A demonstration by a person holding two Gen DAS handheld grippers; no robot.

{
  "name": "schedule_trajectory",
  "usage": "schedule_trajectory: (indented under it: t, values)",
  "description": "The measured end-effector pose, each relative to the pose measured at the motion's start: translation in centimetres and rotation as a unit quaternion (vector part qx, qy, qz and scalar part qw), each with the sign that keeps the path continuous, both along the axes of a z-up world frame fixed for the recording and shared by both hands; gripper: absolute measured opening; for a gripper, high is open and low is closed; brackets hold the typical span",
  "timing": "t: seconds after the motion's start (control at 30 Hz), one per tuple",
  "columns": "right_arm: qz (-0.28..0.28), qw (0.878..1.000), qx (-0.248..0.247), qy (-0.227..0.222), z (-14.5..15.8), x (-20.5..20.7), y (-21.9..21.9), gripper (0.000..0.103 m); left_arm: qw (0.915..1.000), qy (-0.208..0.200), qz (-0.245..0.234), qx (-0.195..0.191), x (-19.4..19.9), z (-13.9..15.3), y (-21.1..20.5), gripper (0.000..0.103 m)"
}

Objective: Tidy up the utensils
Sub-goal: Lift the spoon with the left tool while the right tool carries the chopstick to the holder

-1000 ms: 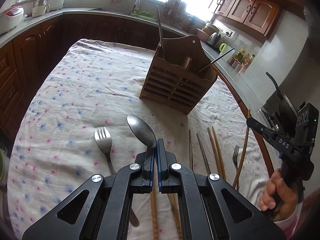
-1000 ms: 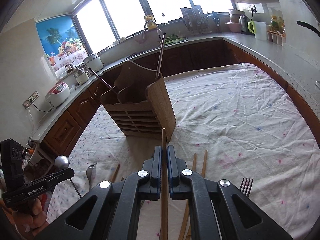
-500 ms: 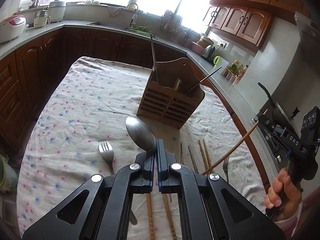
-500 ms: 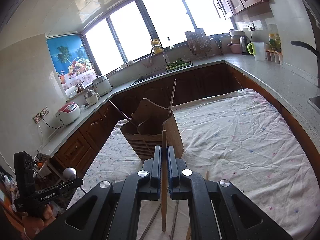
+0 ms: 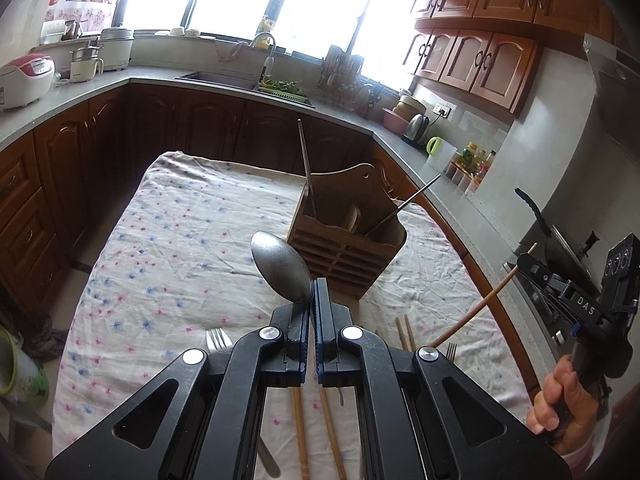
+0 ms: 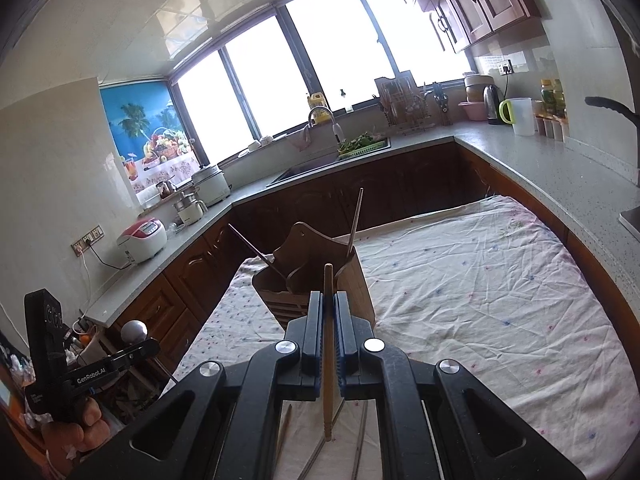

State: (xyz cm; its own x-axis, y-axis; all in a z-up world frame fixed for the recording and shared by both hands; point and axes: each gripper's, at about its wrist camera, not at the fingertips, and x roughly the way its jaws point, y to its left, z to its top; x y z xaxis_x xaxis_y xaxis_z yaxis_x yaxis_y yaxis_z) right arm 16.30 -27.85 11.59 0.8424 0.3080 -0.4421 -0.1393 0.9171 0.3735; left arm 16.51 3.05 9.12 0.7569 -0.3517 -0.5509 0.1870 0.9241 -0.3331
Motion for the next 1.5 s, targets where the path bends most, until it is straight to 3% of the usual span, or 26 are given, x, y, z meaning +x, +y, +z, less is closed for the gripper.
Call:
schedule_trajectory:
  t: [0.4,1.0,1.23,1.5]
  values:
    - [-0.002,1.000,0.003,-0.024,1.6,1.5,-0.2,0.005,0.9998,-0.019,0.012,-0.002,2.7,1.6,0.2,0.002]
    - [-0.018,0.994,-0.006,-0.111,7.9,6.7,0.2,0.005,0.9934,-0.104,0.049,0.005,10.4,7.2,-0.9,0.002]
    - [-0.025,0.993,-0.021,-0.111,6.9,10.4,0.6,0.005,0.9926,-0.108,0.054,0.012,14.7,5.7,-2.8,0.002]
    - [-0.033,0.996,-0.023,-0.085,2.2,12.5,1.0,0.005,0.9933,-0.096,0.047,0.043,17.4,0.9,-5.7,0.002]
